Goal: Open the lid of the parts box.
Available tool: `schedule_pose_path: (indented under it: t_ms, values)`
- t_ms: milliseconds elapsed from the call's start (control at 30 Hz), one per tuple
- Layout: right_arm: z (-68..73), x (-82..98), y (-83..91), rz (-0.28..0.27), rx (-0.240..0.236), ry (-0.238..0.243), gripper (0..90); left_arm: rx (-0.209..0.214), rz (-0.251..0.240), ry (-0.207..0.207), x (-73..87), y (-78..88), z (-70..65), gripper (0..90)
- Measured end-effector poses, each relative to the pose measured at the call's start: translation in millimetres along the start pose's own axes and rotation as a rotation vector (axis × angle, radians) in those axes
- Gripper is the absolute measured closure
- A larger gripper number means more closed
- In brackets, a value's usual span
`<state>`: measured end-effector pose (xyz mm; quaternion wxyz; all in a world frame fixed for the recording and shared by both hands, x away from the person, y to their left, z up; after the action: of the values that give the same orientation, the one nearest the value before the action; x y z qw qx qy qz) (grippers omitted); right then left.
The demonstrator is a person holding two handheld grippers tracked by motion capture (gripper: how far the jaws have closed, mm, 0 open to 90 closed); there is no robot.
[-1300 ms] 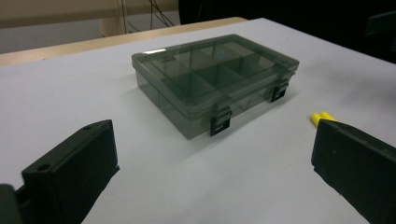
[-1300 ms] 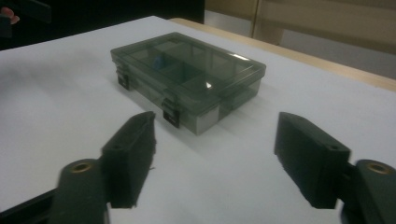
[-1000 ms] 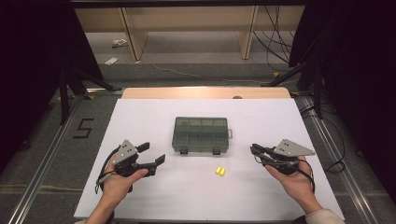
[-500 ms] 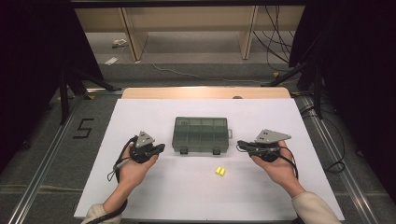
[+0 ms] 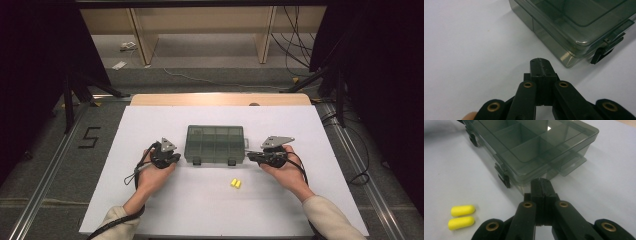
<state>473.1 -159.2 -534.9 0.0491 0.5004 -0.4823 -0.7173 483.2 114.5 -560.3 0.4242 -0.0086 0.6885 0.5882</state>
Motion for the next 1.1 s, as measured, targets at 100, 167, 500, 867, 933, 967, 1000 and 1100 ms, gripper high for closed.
schedule_pose_path:
  t_ms: [100,167,500,867,933,967,1000,1100]
  values:
    - [1.3,1.3,-2.4,0.01,-0.006,0.003,90.0,0.001,0.004,-0.007,0.2,-1.2,-0.3,90.0]
    - [2.8,2.5,-3.7,0.019,-0.013,0.004,90.0,0.002,0.003,-0.01,0.1,-1.3,-0.8,90.0]
    - [8.2,3.2,-6.4,0.029,-0.032,0.016,90.0,0.009,-0.02,-0.042,-4.0,2.1,-6.3,90.0]
    - [9.4,1.3,-4.9,0.01,-0.051,0.014,90.0,0.015,-0.038,-0.068,-8.3,4.9,-11.7,90.0]
    - [9.6,-0.7,-3.5,-0.004,-0.056,0.011,90.0,0.015,-0.042,-0.067,-8.9,5.8,-11.2,90.0]
    - [10.0,-1.9,-2.3,-0.01,-0.059,0.007,90.0,0.016,-0.043,-0.068,-9.2,6.4,-11.0,90.0]
    - [10.2,-3.5,-1.4,-0.018,-0.06,0.009,90.0,0.015,-0.049,-0.064,-9.9,6.9,-10.9,90.0]
    - [9.9,-5.6,1.4,-0.027,-0.056,0.012,90.0,0.03,-0.071,-0.059,-12.9,9.8,-10.7,90.0]
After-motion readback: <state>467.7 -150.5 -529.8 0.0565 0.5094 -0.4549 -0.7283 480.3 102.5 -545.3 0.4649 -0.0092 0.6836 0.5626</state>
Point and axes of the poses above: each handheld gripper's, and its own axes: y roughly backward along the jaws, x roughly out of its underside, z roughly to its left, the point moved 10 cm from there along -y, roughly forward along the jaws, and after that the axes turned 9 degrees about z, right-handed, at the moved point
